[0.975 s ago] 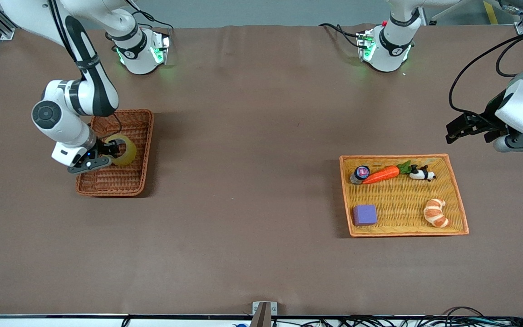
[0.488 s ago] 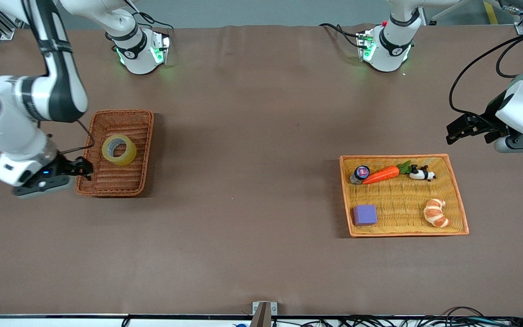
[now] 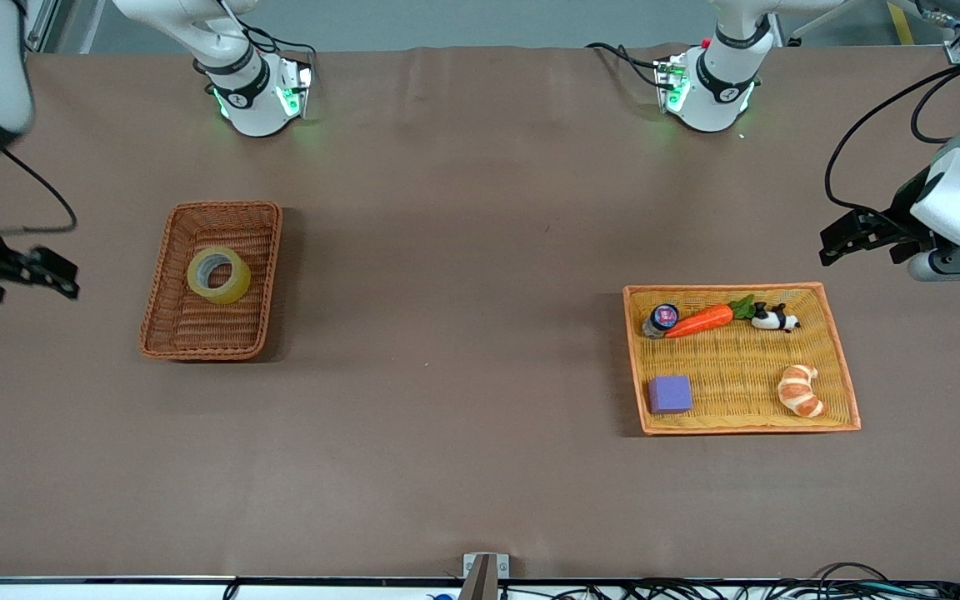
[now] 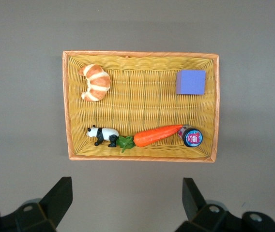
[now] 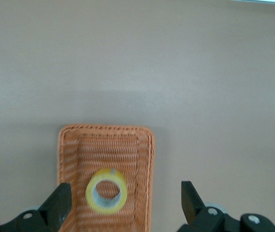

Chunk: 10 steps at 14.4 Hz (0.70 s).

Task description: Move tape to another basket

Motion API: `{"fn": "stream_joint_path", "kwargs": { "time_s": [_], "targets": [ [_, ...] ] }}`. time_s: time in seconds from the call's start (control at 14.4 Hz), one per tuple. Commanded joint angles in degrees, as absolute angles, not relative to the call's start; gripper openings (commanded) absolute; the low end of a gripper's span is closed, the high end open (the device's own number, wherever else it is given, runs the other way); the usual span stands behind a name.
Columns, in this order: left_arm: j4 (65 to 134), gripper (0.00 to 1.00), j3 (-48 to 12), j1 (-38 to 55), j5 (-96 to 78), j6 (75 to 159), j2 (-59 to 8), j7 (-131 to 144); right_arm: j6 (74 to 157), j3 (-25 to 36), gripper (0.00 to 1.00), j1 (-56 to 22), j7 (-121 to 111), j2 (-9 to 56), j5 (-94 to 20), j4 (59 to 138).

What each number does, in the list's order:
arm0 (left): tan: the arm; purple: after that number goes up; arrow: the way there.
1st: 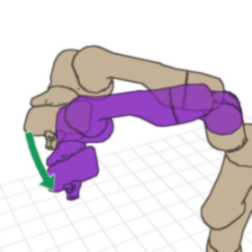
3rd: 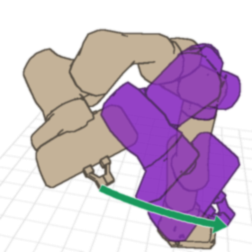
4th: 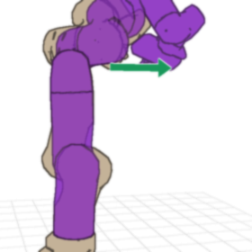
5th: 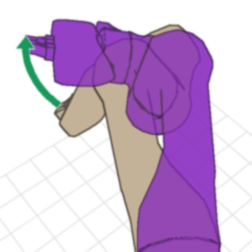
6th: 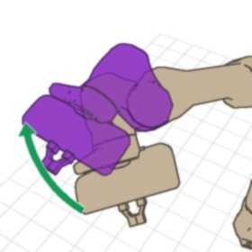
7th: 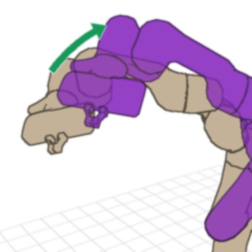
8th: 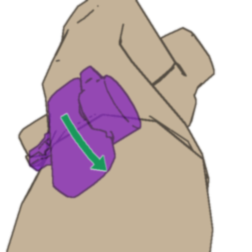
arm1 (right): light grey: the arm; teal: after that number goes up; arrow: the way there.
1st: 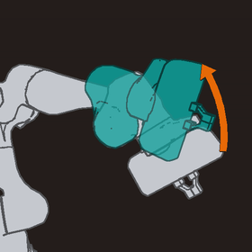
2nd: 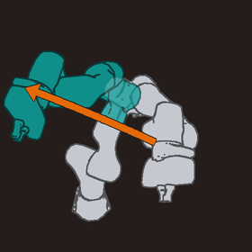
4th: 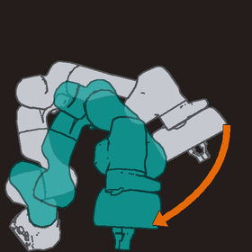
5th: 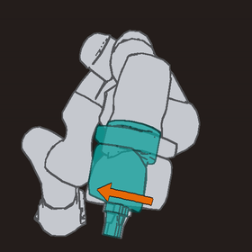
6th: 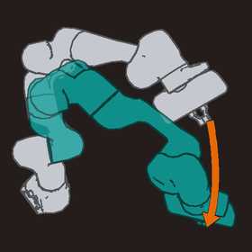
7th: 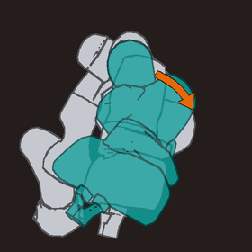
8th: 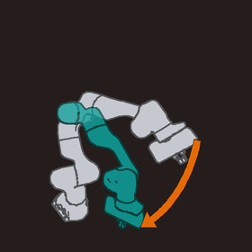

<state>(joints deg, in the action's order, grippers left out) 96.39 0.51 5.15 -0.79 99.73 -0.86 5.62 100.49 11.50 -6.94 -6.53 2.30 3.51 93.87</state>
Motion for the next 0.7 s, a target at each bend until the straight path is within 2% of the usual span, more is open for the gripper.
{"fn": "stream_joint_path", "kwargs": {
  "time_s": [0.0,0.21,0.63],
  "targets": [
    [95.36,1.00,0.62,5.27,0.70,99.67,-1.23,5.45,93.63,11.86,1.00,-6.77,-5.09,0.18,2.73,89.06],
    [95.27,1.00,0.62,5.19,0.70,99.67,-1.23,5.54,91.68,11.25,1.00,-7.29,-4.66,-0.61,2.46,86.75],
    [95.36,1.00,0.62,5.19,0.62,99.67,-1.23,5.45,90.00,11.52,1.00,-8.96,-3.35,-0.44,2.37,86.92]
  ]
}}
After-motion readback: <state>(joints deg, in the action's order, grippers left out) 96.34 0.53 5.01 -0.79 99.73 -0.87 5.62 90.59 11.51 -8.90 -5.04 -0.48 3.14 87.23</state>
